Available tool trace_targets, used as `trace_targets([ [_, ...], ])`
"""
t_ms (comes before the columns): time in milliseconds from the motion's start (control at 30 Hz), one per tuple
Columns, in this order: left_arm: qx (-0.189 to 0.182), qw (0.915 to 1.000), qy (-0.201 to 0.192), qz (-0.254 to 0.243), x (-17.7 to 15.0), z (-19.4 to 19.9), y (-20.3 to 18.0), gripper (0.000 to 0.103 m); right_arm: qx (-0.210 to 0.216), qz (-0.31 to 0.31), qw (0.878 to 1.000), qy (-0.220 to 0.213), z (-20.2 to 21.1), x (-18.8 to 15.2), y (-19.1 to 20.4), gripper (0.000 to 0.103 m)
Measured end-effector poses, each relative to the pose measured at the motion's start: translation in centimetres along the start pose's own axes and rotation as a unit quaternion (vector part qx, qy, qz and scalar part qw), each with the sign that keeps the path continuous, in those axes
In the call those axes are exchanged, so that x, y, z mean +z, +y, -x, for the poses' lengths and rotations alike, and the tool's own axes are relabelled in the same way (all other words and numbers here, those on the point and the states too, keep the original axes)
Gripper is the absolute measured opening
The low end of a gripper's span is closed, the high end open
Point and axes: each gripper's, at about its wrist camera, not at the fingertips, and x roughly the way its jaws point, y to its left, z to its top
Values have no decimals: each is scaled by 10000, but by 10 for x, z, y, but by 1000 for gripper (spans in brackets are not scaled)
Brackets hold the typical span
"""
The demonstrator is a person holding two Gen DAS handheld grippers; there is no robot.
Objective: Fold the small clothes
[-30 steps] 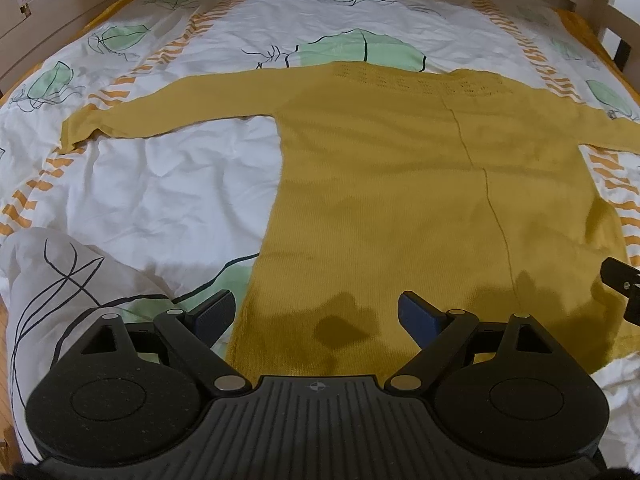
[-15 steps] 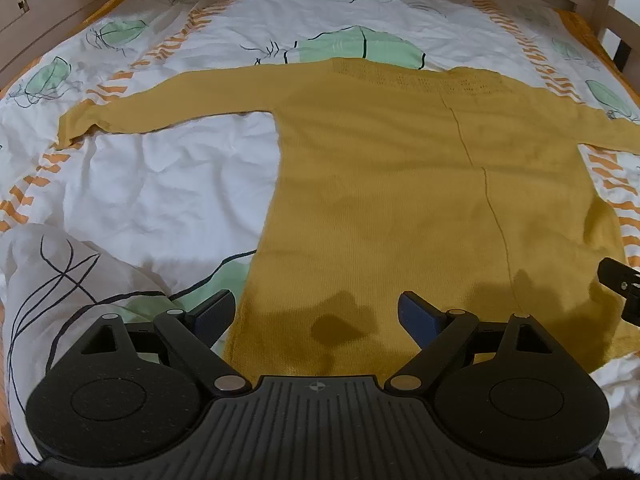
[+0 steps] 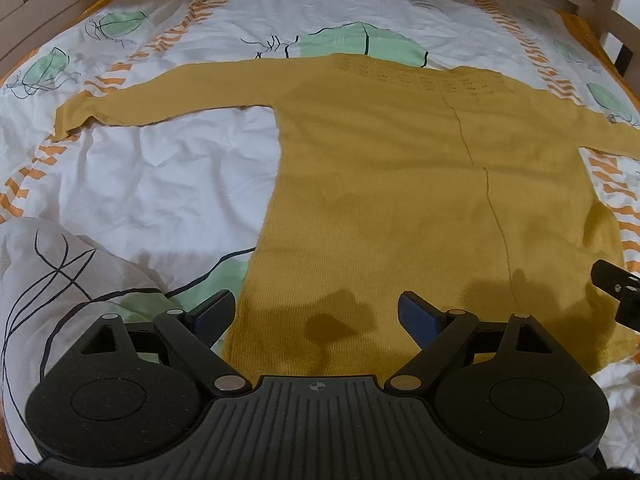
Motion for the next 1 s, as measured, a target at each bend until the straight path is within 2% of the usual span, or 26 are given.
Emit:
trace_targets([
  [400, -129, 9998, -43, 114, 4, -2, 5, 89, 54, -11, 10000, 34, -4, 3, 2, 102],
  [600, -399, 9983, -300, 296, 12, 1, 14, 89, 83, 25, 10000, -36, -7, 8, 6, 102],
  [700, -459, 9970, -509, 358, 21, 4, 21, 89, 245, -40, 9997, -40, -10, 11, 4, 102],
  [867, -703, 9914, -940, 582, 36, 2, 41, 89, 508, -315, 9982, -71, -16, 18, -2, 102],
  [1000, -1125, 9806, -1290, 952, 46, -5, 69, 89, 649, -293, 9973, -180, -20, 24, -1, 102],
])
